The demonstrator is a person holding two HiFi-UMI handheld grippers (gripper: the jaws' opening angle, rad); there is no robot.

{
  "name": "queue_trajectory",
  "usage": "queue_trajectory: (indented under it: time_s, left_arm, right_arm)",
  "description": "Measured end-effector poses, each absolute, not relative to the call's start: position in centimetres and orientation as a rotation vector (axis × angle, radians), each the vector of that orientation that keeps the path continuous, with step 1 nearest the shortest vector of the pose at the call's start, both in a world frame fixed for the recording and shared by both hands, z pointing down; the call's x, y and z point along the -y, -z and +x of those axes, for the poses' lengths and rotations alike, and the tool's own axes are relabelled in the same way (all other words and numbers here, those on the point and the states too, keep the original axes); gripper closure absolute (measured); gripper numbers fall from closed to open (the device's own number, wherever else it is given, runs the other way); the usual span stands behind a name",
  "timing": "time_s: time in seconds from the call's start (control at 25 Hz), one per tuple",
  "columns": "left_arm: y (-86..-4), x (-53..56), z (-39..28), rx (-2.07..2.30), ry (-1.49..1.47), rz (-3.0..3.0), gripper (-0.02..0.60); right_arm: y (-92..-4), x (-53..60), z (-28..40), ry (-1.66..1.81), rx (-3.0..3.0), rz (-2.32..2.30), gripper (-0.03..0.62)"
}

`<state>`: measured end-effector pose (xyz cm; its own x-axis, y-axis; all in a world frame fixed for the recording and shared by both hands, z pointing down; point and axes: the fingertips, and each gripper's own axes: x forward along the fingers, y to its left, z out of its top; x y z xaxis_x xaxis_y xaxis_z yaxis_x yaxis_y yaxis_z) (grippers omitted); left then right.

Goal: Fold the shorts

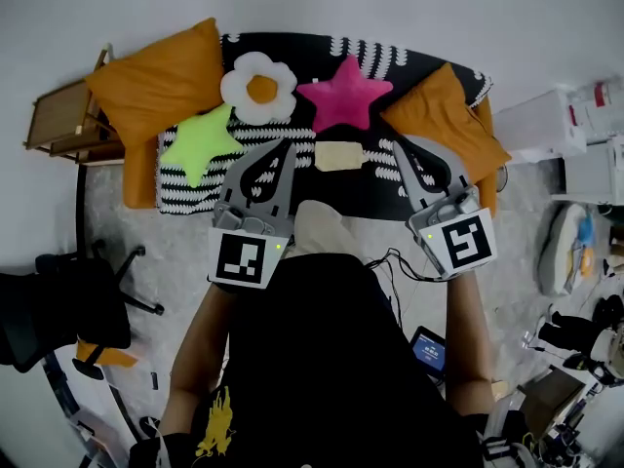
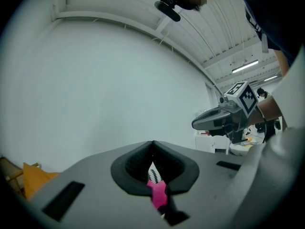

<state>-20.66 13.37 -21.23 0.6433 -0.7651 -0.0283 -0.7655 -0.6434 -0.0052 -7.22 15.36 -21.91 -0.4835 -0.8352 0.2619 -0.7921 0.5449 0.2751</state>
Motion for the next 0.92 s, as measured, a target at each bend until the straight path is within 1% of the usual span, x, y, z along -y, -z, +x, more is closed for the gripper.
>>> queue_trajectory:
  time_s: [0.2,0.52,0.68,0.92]
  left_arm:
    - [21.1,-14.0,-20.9,-1.322,-0.043,-2.841,0.569]
    - [19.5,-15.6,-22.8,-1.385,0.025,-2.877,0.569]
    - [18.0,-16.5,-24.0,-1.372,0.144,-2.860,0.569]
    - [15.4,-15.7,-25.5,-1.385,0.199,-2.855,0.569]
  right_arm:
    - [21.4,-16.1,-6.9,0.151,2.407,1.335,0.577]
    - [21.8,-17.6,-6.4,0.158,2.397,1.336,0.577]
    - [21.6,-18.3,-6.6,0.174,2.391,1.307,0.577]
    - [20.9,-18.0,-6.0,0.143,2.366,1.314,0.577]
